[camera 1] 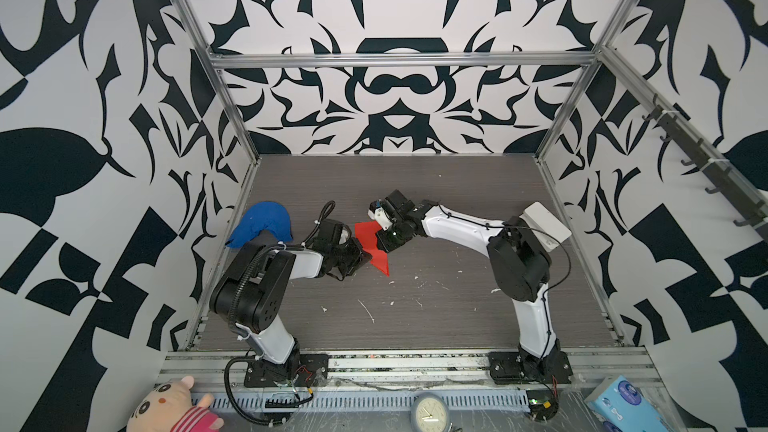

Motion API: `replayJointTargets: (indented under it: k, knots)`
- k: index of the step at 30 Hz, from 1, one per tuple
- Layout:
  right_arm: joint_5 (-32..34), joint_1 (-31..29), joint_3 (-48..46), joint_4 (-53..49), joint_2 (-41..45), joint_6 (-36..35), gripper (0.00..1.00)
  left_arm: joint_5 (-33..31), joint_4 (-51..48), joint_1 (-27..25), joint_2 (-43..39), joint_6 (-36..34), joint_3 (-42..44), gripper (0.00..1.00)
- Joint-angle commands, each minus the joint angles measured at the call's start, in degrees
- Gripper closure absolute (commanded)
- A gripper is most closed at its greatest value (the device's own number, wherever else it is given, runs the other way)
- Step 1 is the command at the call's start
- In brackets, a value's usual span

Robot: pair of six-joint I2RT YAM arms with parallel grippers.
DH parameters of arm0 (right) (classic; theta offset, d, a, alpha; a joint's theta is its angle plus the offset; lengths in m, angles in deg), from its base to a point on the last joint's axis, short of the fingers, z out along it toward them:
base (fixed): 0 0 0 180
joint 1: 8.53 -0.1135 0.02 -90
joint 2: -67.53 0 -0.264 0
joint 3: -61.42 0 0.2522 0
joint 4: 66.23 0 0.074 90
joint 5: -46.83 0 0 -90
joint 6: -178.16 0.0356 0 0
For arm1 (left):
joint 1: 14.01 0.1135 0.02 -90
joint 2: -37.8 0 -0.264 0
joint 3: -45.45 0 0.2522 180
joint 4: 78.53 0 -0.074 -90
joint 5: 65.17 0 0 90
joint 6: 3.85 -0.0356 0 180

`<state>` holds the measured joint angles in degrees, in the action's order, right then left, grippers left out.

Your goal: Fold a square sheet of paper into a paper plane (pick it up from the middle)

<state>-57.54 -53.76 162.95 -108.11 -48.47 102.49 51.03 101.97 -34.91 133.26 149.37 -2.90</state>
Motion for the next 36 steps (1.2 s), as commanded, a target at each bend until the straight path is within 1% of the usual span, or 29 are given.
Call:
replayJointTargets:
  k: [1,3,5,7,11,16,18,21,26,32,36]
  knots:
    - [-1.0,-2.6,-4.2,3.3,4.3,3.9,0.82,-4.1,-9.3,0.2,1.6,-0.6,0.7,1.00]
    - [-2.9,-3.4,-5.4,4.1,3.8,5.4,0.87,-4.4,-9.7,0.2,1.6,-0.7,0.5,1.00]
    - [-5.1,-3.7,-5.2,4.3,1.9,6.1,0.95,-4.7,-10.8,0.2,1.6,-1.1,0.0,1.00]
    - [-6.2,-3.8,-4.9,5.1,0.7,6.7,1.00,-5.1,-11.6,0.2,1.4,-1.5,-0.2,1.00]
    - [-6.8,-3.8,-3.0,5.1,-2.0,6.5,1.00,-5.4,-12.0,0.2,1.6,-1.6,-0.2,1.00]
    - [-3.8,-3.6,-3.3,4.9,-3.0,6.6,1.00,-5.6,-12.2,0.2,1.9,-1.8,-0.2,1.00]
    - [-4.0,-3.3,-4.1,5.6,-2.7,6.9,1.00,-5.6,-12.2,0.2,2.0,-2.0,-0.2,1.00]
    - [-5.9,-3.0,-5.1,7.9,-1.4,7.4,1.00,-5.6,-12.2,0.2,2.1,-2.0,-0.2,1.00]
    - [-6.4,-3.0,-5.7,9.7,0.0,8.0,1.00,-5.8,-12.5,0.2,2.0,-2.2,-0.6,1.00]
    - [-3.5,-2.4,-8.1,12.1,0.7,10.0,1.00,-5.8,-12.8,0.2,2.2,-2.4,-0.7,1.00]
    - [-2.4,-2.2,-6.5,9.0,-1.0,9.2,1.00,-5.8,-13.0,0.2,2.2,-2.5,-1.0,1.00]
